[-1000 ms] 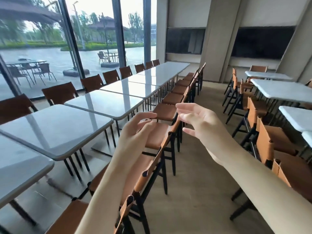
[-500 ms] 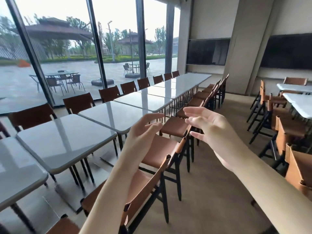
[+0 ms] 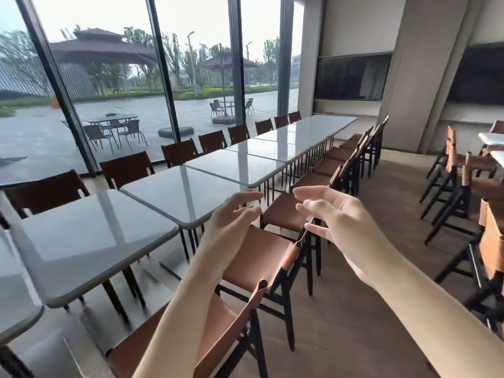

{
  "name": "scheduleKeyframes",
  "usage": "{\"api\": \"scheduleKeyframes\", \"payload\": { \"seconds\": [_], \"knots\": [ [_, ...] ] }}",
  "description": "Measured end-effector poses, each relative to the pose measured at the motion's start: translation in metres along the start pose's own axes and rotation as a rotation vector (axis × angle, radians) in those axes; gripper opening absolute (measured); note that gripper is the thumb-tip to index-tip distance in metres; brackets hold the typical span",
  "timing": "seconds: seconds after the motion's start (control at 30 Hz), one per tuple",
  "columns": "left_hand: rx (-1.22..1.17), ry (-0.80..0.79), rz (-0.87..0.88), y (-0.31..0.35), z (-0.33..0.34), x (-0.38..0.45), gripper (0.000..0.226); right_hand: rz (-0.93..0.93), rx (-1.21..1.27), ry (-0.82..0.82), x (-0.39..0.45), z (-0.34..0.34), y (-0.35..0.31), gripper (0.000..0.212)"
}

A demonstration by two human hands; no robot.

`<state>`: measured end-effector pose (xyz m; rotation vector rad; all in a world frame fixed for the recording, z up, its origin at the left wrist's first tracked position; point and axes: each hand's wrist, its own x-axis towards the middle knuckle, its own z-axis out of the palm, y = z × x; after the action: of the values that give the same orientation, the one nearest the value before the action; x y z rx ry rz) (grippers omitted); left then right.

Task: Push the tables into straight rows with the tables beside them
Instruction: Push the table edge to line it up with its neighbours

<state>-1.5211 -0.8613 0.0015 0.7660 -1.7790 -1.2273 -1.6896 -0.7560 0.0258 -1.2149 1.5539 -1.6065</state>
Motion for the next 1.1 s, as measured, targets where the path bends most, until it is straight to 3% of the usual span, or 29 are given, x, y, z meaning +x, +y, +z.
{"api": "scheduleKeyframes", "payload": {
  "seconds": [0.43, 0.77, 0.87, 1.1],
  "knots": [
    [-0.015, 0.035, -0.007, -0.043, 0.038, 0.165, 0.023, 0.017, -0.028, -0.101, 0.176, -0.029, 0.026, 0.027],
    [0.038, 0.193, -0.027, -0.063, 0.035, 0.213, 0.025, -0.004, 0.015, -0.214, 0.256, -0.019, 0.05, 0.027],
    [0.074, 0.241, -0.054, -0.065, 0.042, 0.222, 0.036, -0.006, 0.041, -0.257, 0.277, -0.025, 0.059, 0.031],
    [0.147, 0.331, -0.109, -0.072, 0.094, 0.247, 0.042, -0.138, -0.064, -0.404, 0.327, -0.07, 0.072, 0.024]
  ]
}}
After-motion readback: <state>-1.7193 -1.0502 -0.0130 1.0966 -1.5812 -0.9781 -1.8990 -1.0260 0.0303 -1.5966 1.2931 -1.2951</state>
